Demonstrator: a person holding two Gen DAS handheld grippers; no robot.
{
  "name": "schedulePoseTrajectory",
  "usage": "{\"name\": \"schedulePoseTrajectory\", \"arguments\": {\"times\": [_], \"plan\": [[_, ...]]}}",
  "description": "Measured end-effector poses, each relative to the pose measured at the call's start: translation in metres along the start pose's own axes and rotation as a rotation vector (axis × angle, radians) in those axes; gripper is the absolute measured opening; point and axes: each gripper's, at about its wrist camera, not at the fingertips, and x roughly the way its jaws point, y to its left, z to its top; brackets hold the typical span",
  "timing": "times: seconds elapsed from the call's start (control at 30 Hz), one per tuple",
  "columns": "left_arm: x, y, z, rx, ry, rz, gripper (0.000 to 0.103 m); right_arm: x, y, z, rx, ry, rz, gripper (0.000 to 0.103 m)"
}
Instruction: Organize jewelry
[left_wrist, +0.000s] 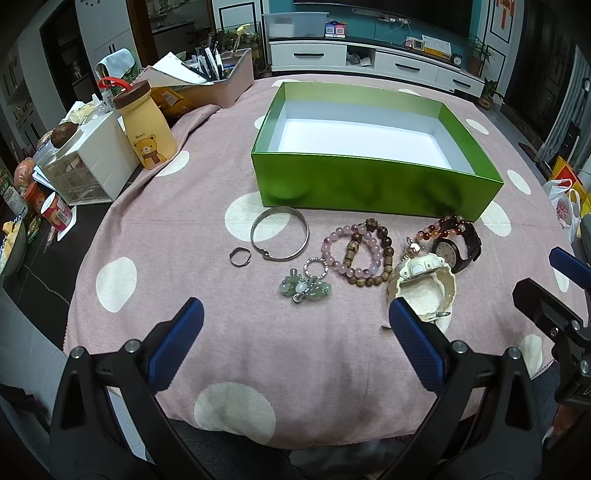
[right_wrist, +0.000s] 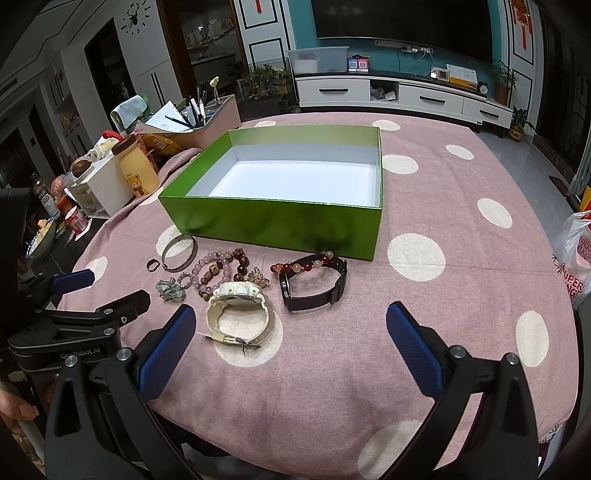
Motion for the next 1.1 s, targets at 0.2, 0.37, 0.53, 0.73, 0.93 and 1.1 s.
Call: {"name": "schedulePoseTrajectory", "arguments": {"times": [0.2,0.37,0.53,0.73,0.93,1.1], "plan": [[0.0,0.0,0.0,0.001,0.0,-0.001,0.101,0.0,0.0,0.0,0.001,0.0,0.002,0.102],[0.0,-0.001,0.0,0.001,0.0,-0.001,0.101,0.0,0.0,0.0,0.001,0.0,0.001,0.102],[0.0,0.0,0.0,0.001,0.001,-0.001,0.101,-0.001,0.0,0.0,0.002,0.0,0.003,0.102],[0.001,-0.002,-0.001,0.002,0.002,-0.003,0.101,-0.001,0.0,0.0,0.005,-0.002,0.004,0.102],[0.002,-0.004,-0.001,0.0,0.002,-0.015,0.101,-0.003,-0.004,0.001,0.017,-0.005,0.004,0.102],[-0.002,0.015,0.002,-0.057,-0.029,-0.081,0.101,-0.015,-0.017,0.006,0.026,-0.059,0.007,0.102]]}}
